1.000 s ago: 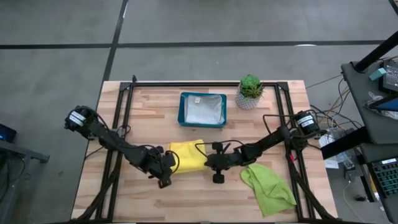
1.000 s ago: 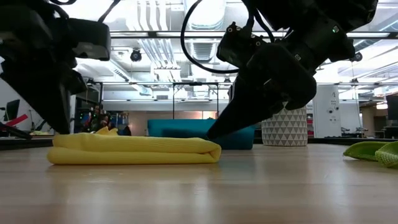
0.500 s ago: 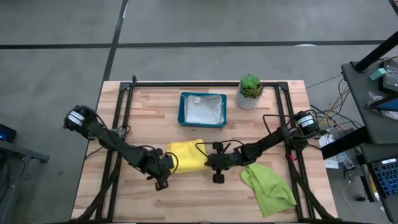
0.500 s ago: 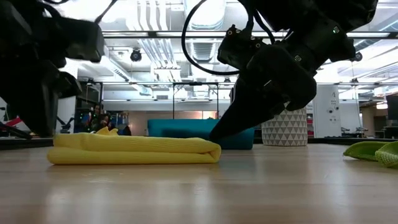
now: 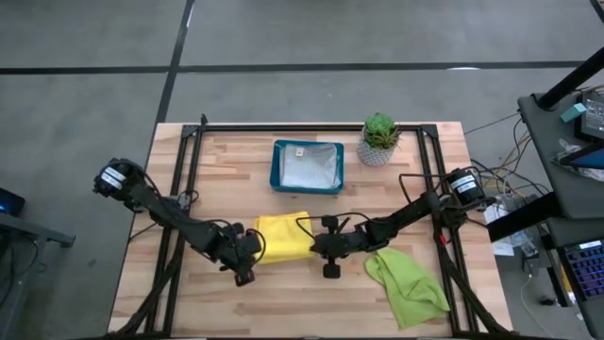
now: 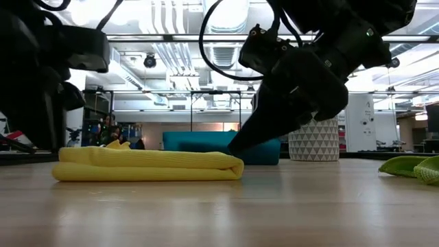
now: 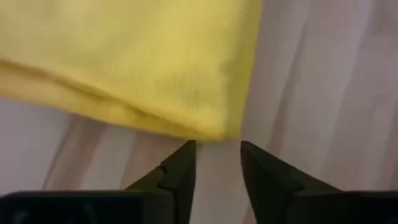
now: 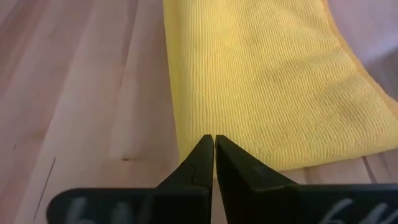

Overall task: Fold microfiber towels
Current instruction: Fold the yellow microfiber cloth

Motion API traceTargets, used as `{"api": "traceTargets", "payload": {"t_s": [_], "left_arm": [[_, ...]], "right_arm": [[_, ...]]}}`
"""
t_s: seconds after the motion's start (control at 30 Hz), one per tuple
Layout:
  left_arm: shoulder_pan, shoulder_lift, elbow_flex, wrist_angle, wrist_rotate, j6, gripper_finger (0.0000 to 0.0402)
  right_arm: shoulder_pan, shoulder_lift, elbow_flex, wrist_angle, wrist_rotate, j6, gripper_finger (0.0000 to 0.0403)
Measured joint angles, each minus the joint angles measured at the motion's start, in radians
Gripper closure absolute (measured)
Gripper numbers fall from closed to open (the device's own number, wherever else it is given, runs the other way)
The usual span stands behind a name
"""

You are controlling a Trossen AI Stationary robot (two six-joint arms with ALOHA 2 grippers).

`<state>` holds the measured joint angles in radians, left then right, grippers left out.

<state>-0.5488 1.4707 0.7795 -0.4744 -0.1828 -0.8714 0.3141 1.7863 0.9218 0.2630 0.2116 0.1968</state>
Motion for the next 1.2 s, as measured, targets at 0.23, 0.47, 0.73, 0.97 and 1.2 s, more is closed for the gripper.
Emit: {"api": "traceTargets", "payload": {"t_s": [0.23,0.47,0.73,0.97,1.2], "left_arm": [[0.002,0.003,0.001,0.035,-0.037,-0.01,0.0266],[0.002,0.003,0.0,0.046,-0.037,-0.009,0.0267],[0.004,0.037,-0.001,0.048,-0.038,-0.009,0.0361],[0.005,0.023,0.011,0.041,-0.036,0.063,0.04],[0.001,-0.002,0.013,0.065,0.037,0.096,0.0401]], "right_arm": [[0.0,0.0,0.001,0.016,0.008,-0.006,0.0394],[0.0,0.0,0.001,0.017,0.028,-0.006,0.0394],[0.0,0.0,0.002,0.019,0.028,-0.006,0.0394],[0.0,0.0,0.002,0.02,0.028,-0.006,0.0394],[0.0,0.0,0.002,0.027,0.028,0.002,0.0394]]}}
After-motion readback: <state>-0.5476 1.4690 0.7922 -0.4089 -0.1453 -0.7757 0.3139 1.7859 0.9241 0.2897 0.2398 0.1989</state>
